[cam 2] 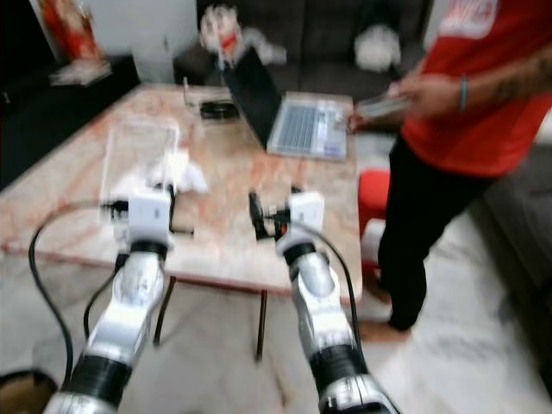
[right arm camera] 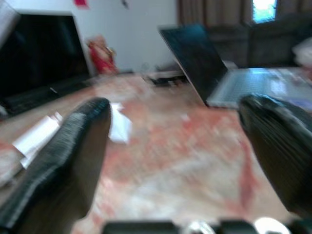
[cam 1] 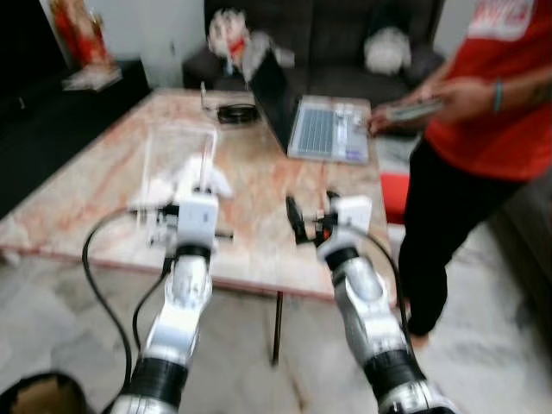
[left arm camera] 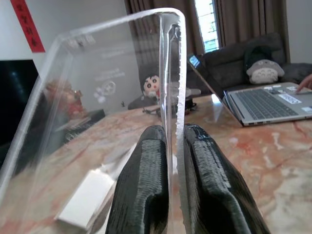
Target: Picking trash to rubbish bin
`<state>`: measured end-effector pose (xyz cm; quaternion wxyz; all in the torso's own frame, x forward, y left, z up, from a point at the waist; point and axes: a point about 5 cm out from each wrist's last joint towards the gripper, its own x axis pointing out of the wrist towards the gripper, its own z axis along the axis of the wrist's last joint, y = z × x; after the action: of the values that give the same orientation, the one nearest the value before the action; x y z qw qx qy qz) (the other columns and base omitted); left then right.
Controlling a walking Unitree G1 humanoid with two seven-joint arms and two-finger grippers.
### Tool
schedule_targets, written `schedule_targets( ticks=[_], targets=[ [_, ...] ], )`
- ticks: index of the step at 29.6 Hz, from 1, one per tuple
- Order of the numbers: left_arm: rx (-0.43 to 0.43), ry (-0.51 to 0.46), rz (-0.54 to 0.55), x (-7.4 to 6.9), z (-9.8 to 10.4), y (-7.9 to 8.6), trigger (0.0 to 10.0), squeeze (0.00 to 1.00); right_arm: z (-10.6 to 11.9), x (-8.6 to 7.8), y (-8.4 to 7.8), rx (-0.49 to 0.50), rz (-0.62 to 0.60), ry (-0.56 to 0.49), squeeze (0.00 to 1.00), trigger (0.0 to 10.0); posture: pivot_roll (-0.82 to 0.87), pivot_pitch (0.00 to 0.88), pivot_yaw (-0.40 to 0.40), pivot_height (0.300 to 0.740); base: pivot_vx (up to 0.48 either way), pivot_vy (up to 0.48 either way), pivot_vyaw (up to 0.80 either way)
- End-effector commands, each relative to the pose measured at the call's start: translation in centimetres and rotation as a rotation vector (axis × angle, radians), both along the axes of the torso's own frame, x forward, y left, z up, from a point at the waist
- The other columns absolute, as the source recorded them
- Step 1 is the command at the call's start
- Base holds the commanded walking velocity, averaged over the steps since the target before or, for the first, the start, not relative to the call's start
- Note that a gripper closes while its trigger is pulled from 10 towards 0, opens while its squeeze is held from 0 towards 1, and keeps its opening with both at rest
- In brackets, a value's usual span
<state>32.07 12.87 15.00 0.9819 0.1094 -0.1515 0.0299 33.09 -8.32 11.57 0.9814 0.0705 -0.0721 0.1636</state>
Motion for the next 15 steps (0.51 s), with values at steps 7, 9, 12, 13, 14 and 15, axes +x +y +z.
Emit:
schedule_targets(
  ticks=[7, 9, 12, 13, 14, 15],
  targets=[
    [-0.013, -0.010, 0.000, 0.15, 0.50, 0.14, 10.0, 0.00, 0.32, 0.08, 0.38, 0.001, 0.014, -0.006, 0.00, 10.0, -0.02, 0.000, -0.003, 0.740, 0.000, 0.000, 0.00],
    [-0.015, -0.010, 0.000, 0.13, 0.47, 0.13, 10.0, 0.00, 0.28, 0.03, 0.43, -0.002, 0.016, -0.006, 0.00, 10.0, -0.02, 0.000, -0.003, 0.740, 0.000, 0.000, 0.00],
    [-0.018, -0.009, -0.001, 0.14, 0.46, 0.13, 10.0, 0.00, 0.26, 0.01, 0.46, -0.002, 0.018, -0.006, 0.00, 10.0, -0.02, 0.000, -0.003, 0.740, 0.000, 0.000, 0.00],
    [-0.018, -0.009, 0.000, 0.14, 0.45, 0.14, 10.0, 0.00, 0.26, 0.01, 0.46, -0.002, 0.018, -0.005, 0.00, 10.0, -0.02, 0.000, -0.003, 0.740, 0.000, 0.000, 0.00],
    [-0.019, -0.009, 0.001, 0.15, 0.47, 0.14, 10.0, 0.00, 0.28, 0.02, 0.46, -0.003, 0.018, -0.006, 0.00, 10.0, -0.02, 0.002, -0.005, 0.740, 0.000, 0.000, 0.00],
    [-0.019, -0.009, 0.002, 0.15, 0.48, 0.14, 10.0, 0.00, 0.29, 0.03, 0.46, -0.003, 0.019, -0.006, 0.00, 10.0, -0.02, 0.002, -0.005, 0.740, 0.000, 0.000, 0.00]
  ],
)
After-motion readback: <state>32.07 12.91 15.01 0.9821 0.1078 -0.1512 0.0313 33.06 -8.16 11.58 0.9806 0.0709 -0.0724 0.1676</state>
